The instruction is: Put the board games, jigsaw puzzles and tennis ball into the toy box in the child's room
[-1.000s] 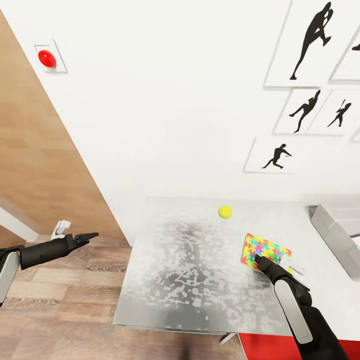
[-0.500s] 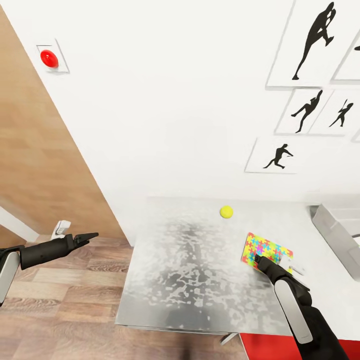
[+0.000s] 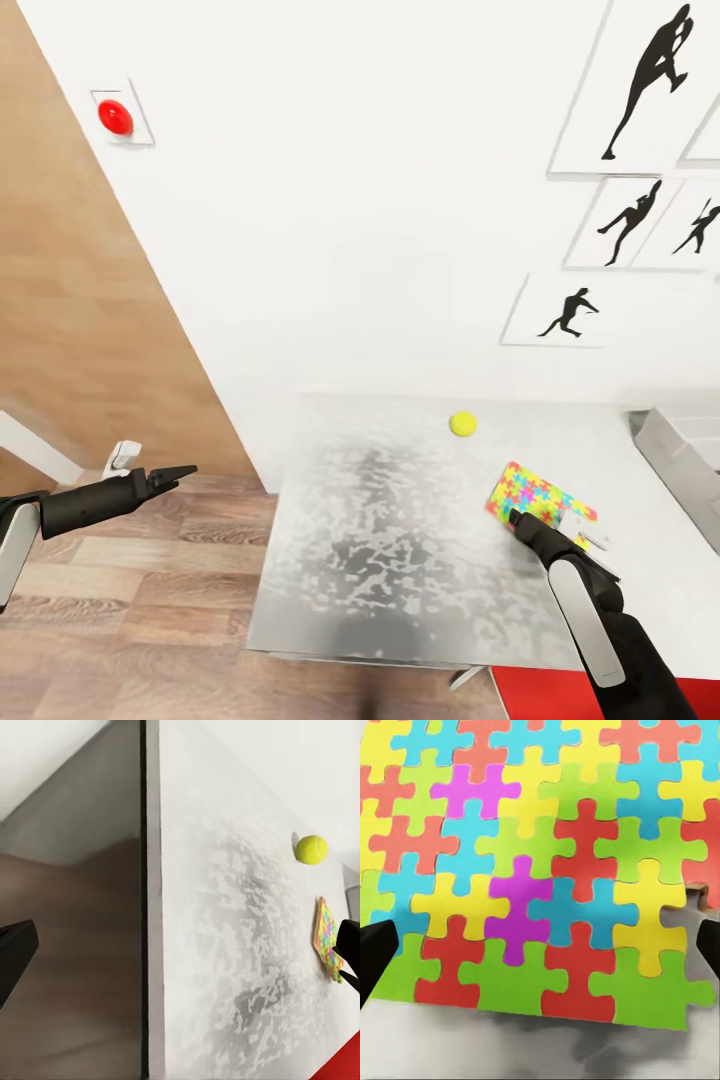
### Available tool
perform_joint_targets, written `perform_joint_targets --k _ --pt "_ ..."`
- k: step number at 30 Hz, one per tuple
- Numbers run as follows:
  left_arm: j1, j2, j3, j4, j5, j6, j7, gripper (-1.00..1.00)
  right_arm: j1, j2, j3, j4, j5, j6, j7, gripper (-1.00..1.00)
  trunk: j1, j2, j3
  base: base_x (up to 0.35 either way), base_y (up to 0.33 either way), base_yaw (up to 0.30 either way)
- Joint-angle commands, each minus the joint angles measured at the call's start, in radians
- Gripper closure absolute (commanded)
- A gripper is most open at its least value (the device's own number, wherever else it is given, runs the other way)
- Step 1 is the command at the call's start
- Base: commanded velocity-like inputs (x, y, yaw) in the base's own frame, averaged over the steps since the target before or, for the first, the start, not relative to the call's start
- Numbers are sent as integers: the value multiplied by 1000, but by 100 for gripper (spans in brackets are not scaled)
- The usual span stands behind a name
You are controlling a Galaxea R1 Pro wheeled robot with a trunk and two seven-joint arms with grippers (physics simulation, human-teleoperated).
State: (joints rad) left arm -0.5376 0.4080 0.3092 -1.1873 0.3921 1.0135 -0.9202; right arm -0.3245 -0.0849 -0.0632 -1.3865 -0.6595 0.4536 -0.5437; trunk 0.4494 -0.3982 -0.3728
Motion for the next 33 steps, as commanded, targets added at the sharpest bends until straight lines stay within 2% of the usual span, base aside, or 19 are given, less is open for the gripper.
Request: perform_joint_targets --k 1,22,33 --pt "-1 0 1 0 -3 3 -5 -100 -1 -1 0 -2 -8 4 -7 -100 1 -2 -2 0 56 0" --pt "-1 0 1 0 -3 3 -5 -100 -1 -1 0 -2 -8 4 -7 -100 1 -2 -2 -39 26 0" --pt "-1 0 1 0 -3 2 -5 -100 0 -1 1 -3 -7 4 -7 -100 1 -2 -2 -57 105 0"
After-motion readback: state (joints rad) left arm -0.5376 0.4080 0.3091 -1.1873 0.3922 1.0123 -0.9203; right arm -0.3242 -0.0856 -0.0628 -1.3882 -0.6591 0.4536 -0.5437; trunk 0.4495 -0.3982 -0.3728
